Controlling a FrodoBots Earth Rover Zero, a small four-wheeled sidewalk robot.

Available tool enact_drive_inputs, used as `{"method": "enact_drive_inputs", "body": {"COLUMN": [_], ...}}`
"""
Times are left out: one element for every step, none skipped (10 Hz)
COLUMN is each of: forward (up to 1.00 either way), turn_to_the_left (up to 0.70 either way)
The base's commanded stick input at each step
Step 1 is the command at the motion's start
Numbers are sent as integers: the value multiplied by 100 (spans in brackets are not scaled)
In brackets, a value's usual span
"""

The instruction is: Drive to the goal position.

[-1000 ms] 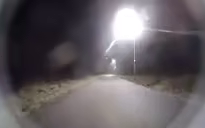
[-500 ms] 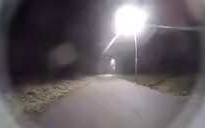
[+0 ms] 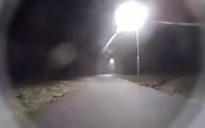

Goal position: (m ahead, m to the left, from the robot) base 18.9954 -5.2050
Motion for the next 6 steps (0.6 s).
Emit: {"method": "enact_drive_inputs", "body": {"forward": [100,100,100,100,100,100], "turn_to_the_left": [1,1,2,2,3,2]}}
